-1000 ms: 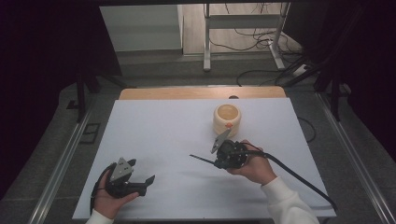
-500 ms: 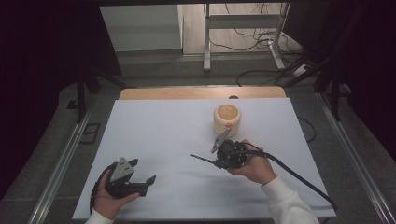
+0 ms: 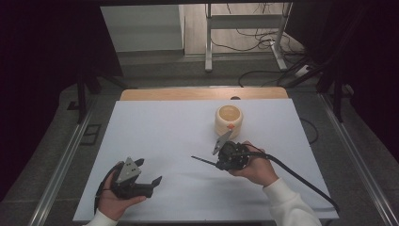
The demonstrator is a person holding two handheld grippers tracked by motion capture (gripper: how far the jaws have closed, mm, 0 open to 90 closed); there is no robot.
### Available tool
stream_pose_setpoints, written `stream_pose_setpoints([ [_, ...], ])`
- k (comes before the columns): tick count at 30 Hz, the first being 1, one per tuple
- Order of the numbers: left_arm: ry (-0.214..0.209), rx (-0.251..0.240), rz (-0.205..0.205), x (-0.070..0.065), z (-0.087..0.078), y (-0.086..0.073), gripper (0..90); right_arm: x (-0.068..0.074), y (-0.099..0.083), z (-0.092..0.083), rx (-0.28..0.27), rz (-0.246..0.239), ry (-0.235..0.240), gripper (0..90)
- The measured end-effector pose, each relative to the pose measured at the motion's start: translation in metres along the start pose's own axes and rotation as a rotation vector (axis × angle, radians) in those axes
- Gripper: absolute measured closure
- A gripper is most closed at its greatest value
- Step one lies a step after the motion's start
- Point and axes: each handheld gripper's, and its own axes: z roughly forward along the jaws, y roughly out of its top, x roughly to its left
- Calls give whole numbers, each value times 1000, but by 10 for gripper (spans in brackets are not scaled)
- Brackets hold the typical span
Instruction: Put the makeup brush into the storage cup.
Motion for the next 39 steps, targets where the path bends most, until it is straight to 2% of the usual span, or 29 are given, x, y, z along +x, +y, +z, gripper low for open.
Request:
stream_pose_setpoints([
  [18,-18,-2,77,-12,8,19,146,0,0,2,6,-1,5,835],
  [30,-18,-3,106,-16,13,26,149,0,0,4,8,-2,7,836],
  [39,-23,-3,113,-19,17,31,149,0,0,3,7,-3,5,835],
])
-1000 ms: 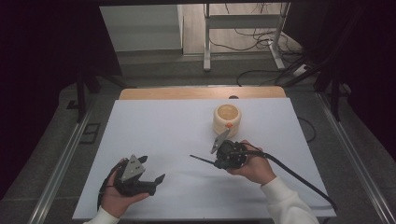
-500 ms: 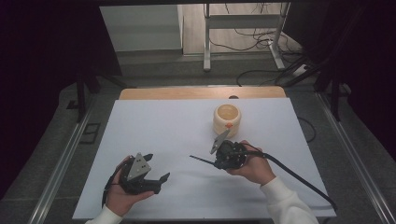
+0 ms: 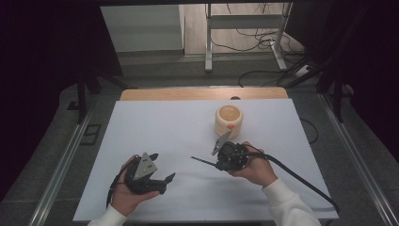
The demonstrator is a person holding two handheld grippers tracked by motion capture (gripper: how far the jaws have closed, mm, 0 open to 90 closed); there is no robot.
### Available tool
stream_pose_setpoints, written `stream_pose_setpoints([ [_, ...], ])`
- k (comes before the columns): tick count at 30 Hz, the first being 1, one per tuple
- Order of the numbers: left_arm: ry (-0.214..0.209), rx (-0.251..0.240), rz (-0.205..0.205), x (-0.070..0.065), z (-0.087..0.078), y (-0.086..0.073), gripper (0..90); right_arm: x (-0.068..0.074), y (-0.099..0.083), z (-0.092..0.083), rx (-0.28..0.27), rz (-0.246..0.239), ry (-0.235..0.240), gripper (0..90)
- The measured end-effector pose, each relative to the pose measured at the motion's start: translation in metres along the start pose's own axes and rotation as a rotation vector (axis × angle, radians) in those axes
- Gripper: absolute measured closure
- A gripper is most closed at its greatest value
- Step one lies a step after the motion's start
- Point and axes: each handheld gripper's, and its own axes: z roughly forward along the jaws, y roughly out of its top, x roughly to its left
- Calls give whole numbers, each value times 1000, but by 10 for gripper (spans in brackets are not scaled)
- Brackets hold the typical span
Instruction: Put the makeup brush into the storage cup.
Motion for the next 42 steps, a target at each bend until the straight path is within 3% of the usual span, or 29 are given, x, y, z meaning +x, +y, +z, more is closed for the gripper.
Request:
stream_pose_setpoints([
  [42,-35,29,60,-10,21,14,151,1,0,0,-3,-3,-3,835],
])
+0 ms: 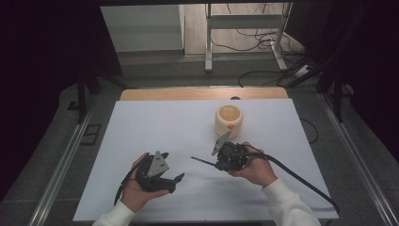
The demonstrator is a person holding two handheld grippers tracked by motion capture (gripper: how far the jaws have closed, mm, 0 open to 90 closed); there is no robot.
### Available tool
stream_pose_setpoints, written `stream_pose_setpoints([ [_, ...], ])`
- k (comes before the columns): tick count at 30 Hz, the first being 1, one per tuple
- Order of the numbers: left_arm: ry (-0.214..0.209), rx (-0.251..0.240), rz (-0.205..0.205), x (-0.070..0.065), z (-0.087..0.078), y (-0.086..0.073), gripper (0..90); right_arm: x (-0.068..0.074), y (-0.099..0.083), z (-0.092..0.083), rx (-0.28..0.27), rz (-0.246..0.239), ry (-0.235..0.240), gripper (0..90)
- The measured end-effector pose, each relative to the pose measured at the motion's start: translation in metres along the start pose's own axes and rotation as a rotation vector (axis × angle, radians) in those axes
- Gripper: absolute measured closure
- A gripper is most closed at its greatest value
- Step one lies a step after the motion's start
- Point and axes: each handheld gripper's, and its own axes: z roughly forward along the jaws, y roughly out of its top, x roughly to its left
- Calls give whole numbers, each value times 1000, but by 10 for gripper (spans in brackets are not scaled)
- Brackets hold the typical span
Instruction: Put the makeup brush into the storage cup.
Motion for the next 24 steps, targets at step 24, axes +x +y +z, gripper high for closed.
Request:
stream_pose_setpoints([
  [24,-24,19,25,-4,14,9,151,1,1,3,5,-4,4,836],
])
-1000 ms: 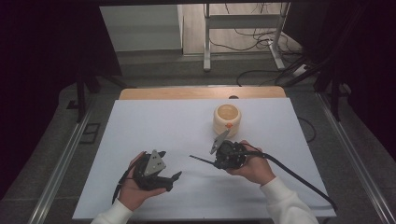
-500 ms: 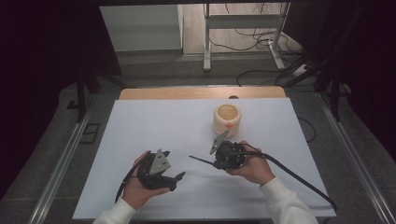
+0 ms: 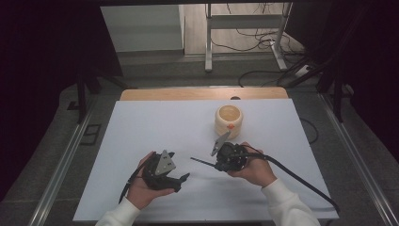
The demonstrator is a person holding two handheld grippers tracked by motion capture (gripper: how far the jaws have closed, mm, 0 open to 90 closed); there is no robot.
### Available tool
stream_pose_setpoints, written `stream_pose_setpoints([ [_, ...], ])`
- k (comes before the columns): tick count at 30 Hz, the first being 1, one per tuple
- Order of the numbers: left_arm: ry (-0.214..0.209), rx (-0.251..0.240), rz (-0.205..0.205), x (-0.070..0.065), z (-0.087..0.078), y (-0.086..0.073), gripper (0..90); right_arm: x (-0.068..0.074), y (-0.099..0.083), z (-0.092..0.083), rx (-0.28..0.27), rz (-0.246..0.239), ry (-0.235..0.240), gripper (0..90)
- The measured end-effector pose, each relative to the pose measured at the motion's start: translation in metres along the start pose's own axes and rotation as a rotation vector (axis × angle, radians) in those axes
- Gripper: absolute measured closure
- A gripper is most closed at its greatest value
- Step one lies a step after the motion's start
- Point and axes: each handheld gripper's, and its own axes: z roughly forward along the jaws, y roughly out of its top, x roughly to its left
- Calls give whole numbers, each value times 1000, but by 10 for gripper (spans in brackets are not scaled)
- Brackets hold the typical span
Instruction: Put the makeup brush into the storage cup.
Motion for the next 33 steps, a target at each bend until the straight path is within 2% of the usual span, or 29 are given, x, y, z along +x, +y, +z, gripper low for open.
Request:
stream_pose_setpoints([
  [26,-46,10,40,-7,20,13,150,2,1,3,11,-4,12,836],
  [33,-47,12,46,-8,23,16,150,2,1,2,8,-4,14,836],
])
